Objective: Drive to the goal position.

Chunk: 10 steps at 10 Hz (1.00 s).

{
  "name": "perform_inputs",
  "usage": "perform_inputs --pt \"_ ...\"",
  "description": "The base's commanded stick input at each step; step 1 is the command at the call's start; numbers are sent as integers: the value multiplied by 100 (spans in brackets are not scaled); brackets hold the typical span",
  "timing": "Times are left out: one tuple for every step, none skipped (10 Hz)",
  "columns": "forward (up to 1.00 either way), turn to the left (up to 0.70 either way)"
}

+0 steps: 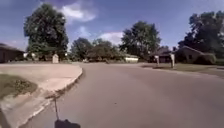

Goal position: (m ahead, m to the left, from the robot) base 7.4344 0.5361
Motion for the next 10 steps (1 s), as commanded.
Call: perform_inputs --pt "100 0" --pt "100 0" --pt "100 4" --pt "100 14" --pt "100 21" --pt "100 19" --pt "100 14" --pt "100 3" --pt "100 2" --pt "100 0"
